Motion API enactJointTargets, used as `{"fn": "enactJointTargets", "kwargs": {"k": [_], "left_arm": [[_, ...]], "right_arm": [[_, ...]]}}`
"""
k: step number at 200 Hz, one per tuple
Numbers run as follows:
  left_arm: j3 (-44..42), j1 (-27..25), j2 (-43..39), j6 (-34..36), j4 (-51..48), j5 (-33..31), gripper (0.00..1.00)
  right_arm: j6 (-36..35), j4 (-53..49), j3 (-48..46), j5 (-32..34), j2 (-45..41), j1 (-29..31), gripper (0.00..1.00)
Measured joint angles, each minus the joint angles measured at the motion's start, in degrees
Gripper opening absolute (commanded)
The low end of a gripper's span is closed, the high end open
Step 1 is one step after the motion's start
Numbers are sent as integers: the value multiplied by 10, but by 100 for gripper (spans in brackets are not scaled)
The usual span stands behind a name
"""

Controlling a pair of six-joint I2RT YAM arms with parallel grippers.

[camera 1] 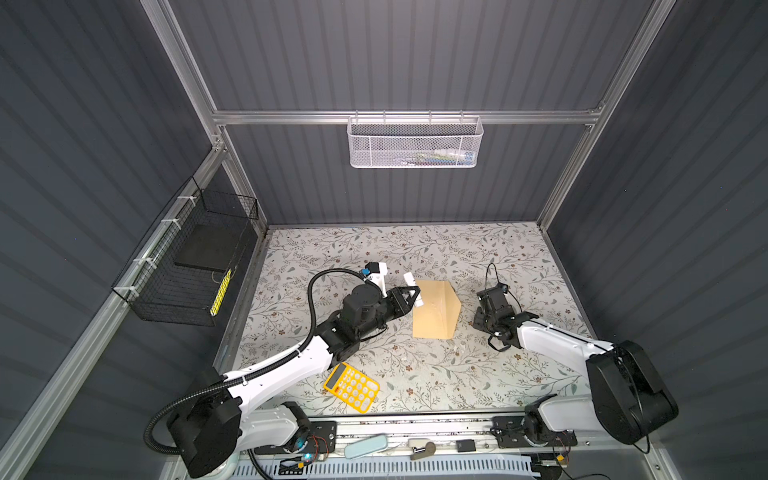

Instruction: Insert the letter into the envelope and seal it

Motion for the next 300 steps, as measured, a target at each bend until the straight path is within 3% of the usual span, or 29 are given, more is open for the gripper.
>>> {"fn": "enactJointTargets", "kwargs": {"k": [26, 61, 102, 129, 176, 202, 242, 300], "left_arm": [[0, 0, 0, -7, 11, -2, 8], [0, 0, 0, -13, 21, -4, 8], [0, 0, 0, -20, 29, -6, 8], [0, 0, 6, -32, 49, -6, 8], [0, 0, 21, -66, 93, -14, 8], [0, 0, 24, -89, 107, -21, 8], [0, 0, 24, -120, 121, -37, 8], [0, 0, 28, -146, 124, -47, 5]], "right_arm": [[6, 5, 0, 1, 10, 3, 41], [14, 8, 0, 1, 16, 4, 51], [10, 4, 0, -9, -45, 5, 72], [-13, 16, 0, -55, -119, 5, 85], [-64, 113, -11, -243, -230, 10, 86], [-118, 206, -51, -307, -289, 59, 86], [-229, 281, -80, -319, -313, 140, 84], [-388, 327, -75, -259, -282, 229, 82]]}}
